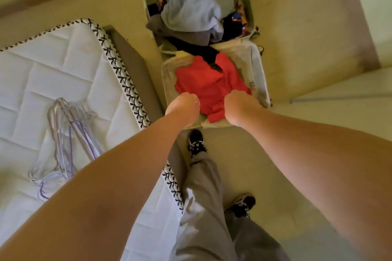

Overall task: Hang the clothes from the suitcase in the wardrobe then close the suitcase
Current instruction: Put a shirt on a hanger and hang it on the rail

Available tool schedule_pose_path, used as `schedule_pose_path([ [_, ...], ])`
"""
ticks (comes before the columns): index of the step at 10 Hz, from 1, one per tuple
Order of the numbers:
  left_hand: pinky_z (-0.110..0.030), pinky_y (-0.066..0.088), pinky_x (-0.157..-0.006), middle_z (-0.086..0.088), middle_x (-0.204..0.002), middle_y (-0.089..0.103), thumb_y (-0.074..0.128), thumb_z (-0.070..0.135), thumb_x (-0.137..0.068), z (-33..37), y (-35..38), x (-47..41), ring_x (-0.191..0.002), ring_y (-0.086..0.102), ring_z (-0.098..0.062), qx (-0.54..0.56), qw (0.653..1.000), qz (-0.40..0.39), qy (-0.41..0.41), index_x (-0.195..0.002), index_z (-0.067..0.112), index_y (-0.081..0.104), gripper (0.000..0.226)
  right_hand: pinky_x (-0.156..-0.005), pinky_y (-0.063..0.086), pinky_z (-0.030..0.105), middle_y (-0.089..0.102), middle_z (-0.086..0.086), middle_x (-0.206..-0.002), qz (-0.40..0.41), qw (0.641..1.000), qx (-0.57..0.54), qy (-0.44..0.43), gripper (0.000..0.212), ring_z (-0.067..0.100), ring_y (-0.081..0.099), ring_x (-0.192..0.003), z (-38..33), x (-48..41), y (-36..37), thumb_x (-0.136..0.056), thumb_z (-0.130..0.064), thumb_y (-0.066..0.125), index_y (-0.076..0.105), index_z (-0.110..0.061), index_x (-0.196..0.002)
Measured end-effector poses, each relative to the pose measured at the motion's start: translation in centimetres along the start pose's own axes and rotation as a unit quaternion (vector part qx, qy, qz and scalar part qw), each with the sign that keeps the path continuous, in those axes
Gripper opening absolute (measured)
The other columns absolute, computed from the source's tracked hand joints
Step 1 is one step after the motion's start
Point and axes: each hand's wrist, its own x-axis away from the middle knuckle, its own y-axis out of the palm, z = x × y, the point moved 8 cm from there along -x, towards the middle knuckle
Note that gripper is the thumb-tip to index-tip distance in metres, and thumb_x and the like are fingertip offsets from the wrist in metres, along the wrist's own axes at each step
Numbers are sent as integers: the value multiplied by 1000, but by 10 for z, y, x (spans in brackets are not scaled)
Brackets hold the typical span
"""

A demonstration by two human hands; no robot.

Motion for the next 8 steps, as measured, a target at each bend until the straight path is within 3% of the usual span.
schedule_pose_path([
  [1, -45, 54, -91, -14, -119, 67, 46, 21, -103, -22, 66, -60, -108, 64, -34, -28, 999, -47, 2, -121, 10, 66, 29, -87, 47, 42, 55, 16, -128, -42, 998, 49, 7, 37, 35, 55, -116, 17, -88, 100, -90, 2, 50, 62, -3, -125],
  [3, -48, 52, -96, -19, -130, 55, 41, 12, -104, -59, 174, -134, -116, 58, -36, -62, 990, -123, 33, -127, 5, 59, 30, -112, 32, 49, 25, 17, -160, -189, 967, 169, 23, 59, 38, 23, -145, 48, -181, 214, -90, -8, 57, 46, -10, -148],
  [4, -41, 50, -99, -17, -130, 56, 42, 12, -102, -75, 210, -167, -117, 58, -31, -64, 989, -122, 51, -125, 6, 62, 31, -118, 21, 58, 4, 18, -167, -216, 952, 214, 16, 62, 42, 3, -152, 55, -224, 261, -92, -14, 56, 40, -14, -153],
  [5, -34, 47, -96, -11, -133, 54, 47, 14, -100, -89, 233, -191, -116, 57, -26, -40, 992, -111, 38, -126, 13, 64, 31, -119, 15, 62, 3, 16, -167, -233, 947, 222, 26, 63, 42, -1, -152, 66, -255, 295, -93, -18, 56, 38, -17, -154],
  [6, -32, 45, -96, -8, -136, 53, 48, 16, -101, -97, 242, -202, -118, 57, -24, -21, 993, -110, 33, -128, 15, 63, 31, -120, 14, 61, 13, 15, -166, -233, 947, 215, 44, 62, 41, 5, -152, 72, -269, 308, -93, -18, 56, 39, -15, -153],
  [7, -29, 42, -94, -7, -137, 52, 47, 18, -102, -100, 238, -203, -118, 56, -24, -11, 993, -111, 26, -129, 15, 62, 31, -115, 29, 49, 41, 18, -149, -173, 968, 170, 57, 53, 38, 35, -139, 64, -274, 288, -90, -12, 58, 51, -9, -143],
  [8, -28, 43, -93, -9, -136, 53, 46, 17, -103, -96, 219, -186, -118, 56, -25, -12, 993, -118, 21, -129, 15, 62, 30, -102, 41, 44, 48, 20, -134, -98, 989, 78, 81, 52, 38, 52, -122, 52, -259, 245, -87, -2, 58, 48, 1, -138],
])
